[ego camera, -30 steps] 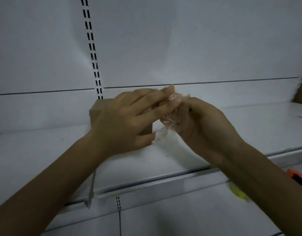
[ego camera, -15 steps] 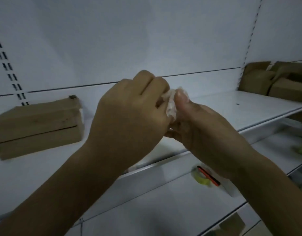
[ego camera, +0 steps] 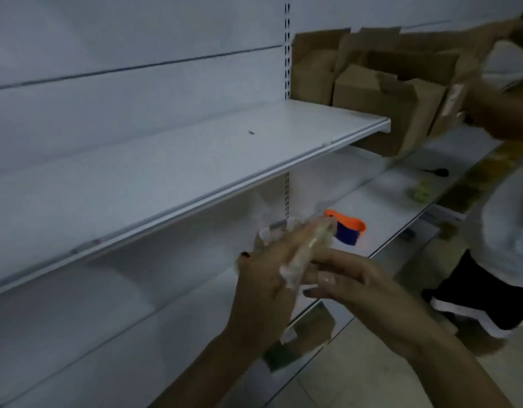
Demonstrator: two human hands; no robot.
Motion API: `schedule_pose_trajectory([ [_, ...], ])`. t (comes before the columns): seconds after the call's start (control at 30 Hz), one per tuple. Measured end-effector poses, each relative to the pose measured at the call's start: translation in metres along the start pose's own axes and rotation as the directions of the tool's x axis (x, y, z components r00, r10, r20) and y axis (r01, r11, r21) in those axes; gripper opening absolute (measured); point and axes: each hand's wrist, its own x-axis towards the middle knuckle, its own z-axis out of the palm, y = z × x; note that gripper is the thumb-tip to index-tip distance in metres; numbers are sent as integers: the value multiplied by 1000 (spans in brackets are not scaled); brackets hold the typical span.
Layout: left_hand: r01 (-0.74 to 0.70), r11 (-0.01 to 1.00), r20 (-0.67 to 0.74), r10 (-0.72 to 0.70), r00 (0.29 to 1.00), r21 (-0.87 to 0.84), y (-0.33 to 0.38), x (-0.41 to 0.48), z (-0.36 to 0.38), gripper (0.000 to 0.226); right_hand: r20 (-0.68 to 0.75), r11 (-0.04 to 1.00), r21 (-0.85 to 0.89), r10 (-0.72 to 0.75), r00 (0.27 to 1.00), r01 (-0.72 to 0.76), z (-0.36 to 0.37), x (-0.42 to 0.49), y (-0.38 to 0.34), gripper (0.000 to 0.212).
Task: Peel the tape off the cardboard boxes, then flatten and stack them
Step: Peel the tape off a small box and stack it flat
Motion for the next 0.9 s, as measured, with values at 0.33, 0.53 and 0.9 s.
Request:
schedule_pose_trajectory([
  [0.33, 663, 738, 67, -661, 747, -124, -54, 7, 53, 28, -377, 992, 59, 122, 918, -108, -18, 39, 88, 20],
  [0.53, 281, 763, 141, -436, 889, 582, -81, -8, 65, 65, -444, 994, 57, 105, 890, -89, -14, 63, 126, 10],
  [0.9, 350, 747, 290, -577, 763, 564, -100, -7, 83, 65, -283, 819, -573, -167, 944, -27, -69, 157, 179, 19],
])
